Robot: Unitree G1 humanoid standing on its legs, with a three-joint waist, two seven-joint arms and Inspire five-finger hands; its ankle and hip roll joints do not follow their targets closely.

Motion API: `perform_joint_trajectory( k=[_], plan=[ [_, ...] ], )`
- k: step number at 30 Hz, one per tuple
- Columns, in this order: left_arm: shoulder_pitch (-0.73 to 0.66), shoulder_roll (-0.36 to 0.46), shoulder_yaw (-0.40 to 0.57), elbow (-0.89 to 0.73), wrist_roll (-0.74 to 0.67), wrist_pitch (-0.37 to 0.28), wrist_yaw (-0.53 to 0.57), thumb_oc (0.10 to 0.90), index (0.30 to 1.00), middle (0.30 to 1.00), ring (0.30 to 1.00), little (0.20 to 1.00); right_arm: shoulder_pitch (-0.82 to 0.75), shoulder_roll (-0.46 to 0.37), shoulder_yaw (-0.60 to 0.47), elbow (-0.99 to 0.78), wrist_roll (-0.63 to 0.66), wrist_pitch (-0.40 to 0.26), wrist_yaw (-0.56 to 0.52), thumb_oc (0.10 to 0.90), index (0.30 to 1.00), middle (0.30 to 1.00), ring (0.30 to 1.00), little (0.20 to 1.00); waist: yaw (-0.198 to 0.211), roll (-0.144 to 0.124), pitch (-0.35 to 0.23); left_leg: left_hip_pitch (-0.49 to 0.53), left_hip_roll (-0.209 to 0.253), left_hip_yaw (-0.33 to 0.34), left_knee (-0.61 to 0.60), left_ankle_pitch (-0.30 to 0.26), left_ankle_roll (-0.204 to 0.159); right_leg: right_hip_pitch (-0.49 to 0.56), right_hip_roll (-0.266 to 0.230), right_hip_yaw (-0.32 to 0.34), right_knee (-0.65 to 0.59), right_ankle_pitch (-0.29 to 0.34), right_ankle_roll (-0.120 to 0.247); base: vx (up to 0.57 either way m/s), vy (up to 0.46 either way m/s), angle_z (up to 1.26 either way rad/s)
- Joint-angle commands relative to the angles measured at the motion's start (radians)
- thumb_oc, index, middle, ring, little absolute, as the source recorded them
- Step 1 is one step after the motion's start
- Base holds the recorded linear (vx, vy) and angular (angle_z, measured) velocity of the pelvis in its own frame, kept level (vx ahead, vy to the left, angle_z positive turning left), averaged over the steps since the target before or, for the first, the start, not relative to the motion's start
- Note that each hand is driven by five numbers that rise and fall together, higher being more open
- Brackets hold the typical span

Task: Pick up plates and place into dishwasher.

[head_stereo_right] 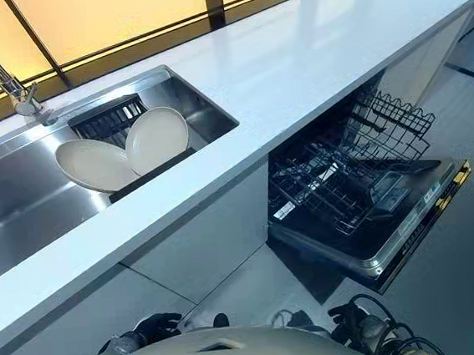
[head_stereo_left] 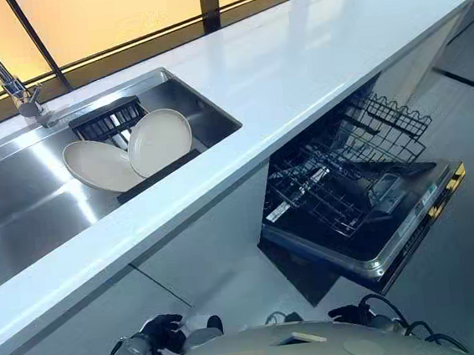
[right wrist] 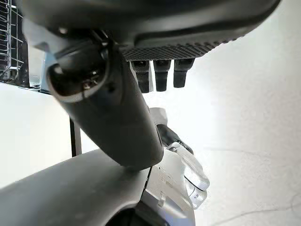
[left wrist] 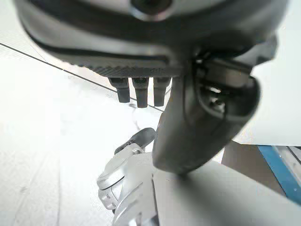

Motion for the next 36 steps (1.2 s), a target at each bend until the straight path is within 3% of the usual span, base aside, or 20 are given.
perform_joint_trajectory(
  k=[1,15,18,22,27,30,36],
  plan=[
    [-0.086,-0.077,0.008,0.033,-0.017,-0.050,-0.036,0.800,0.900,0.900,0.900,0.900,-0.087,0.034,-0.007,0.008,0.007,-0.039,0.014,0.800,0.900,0.900,0.900,0.900,0.023,0.011,0.036,0.062,-0.085,0.053,0.016,-0.156,0.072,-0.077,0.038,-0.002,0.062,-0.001,0.015,-0.31,-0.427,0.53],
    [-0.088,-0.074,0.008,0.027,-0.038,-0.064,-0.028,0.800,0.900,0.900,0.900,0.900,-0.093,0.030,-0.005,0.008,0.008,-0.037,0.022,0.800,0.900,0.900,0.900,0.900,0.024,0.013,0.038,0.060,-0.085,0.052,0.017,-0.155,0.073,-0.081,0.037,-0.002,0.070,-0.003,0.015,0.00,0.000,0.00],
    [-0.087,-0.073,0.016,0.024,-0.060,-0.095,-0.013,0.800,0.900,0.900,0.900,0.900,-0.092,0.028,-0.006,0.007,0.007,-0.039,0.024,0.800,0.900,0.900,0.900,0.900,0.024,0.013,0.038,0.061,-0.085,0.050,0.016,-0.154,0.073,-0.081,0.038,-0.001,0.073,-0.004,0.015,0.00,0.000,0.00],
    [-0.102,-0.058,0.014,-0.024,-0.115,-0.186,-0.021,0.800,0.900,0.900,0.900,0.900,-0.096,0.014,-0.003,-0.007,0.006,-0.031,0.040,0.800,0.900,0.900,0.900,0.900,0.026,0.014,0.040,0.058,-0.084,0.049,0.018,-0.153,0.070,-0.083,0.036,-0.002,0.077,-0.006,0.017,0.00,0.000,0.00],
    [-0.126,-0.021,-0.010,-0.159,-0.124,-0.242,-0.052,0.800,0.900,0.900,0.900,0.900,-0.101,-0.016,-0.006,-0.039,0.004,-0.017,0.071,0.800,0.900,0.900,0.900,0.900,0.028,0.019,0.041,0.053,-0.082,0.049,0.014,-0.148,0.068,-0.089,0.035,-0.007,0.081,-0.004,0.019,0.00,0.004,0.02],
    [-0.139,0.012,-0.052,-0.257,-0.035,-0.295,-0.100,0.800,0.900,0.900,0.900,0.900,-0.108,-0.036,0.001,-0.063,0.008,0.000,0.093,0.800,0.900,0.900,0.900,0.900,0.029,0.021,0.043,0.049,-0.080,0.049,0.013,-0.144,0.066,-0.094,0.035,-0.007,0.083,-0.002,0.021,0.00,0.000,0.00],
    [-0.199,0.134,-0.182,-0.723,-0.074,-0.208,-0.275,0.800,0.900,0.900,0.900,0.900,-0.112,-0.070,0.036,-0.174,0.017,0.067,0.129,0.800,0.900,0.900,0.900,0.900,0.019,0.027,0.057,0.043,-0.072,0.057,0.008,-0.136,0.067,-0.110,0.036,-0.001,0.098,-0.003,0.025,-0.02,-0.004,-0.01]
  ],
)
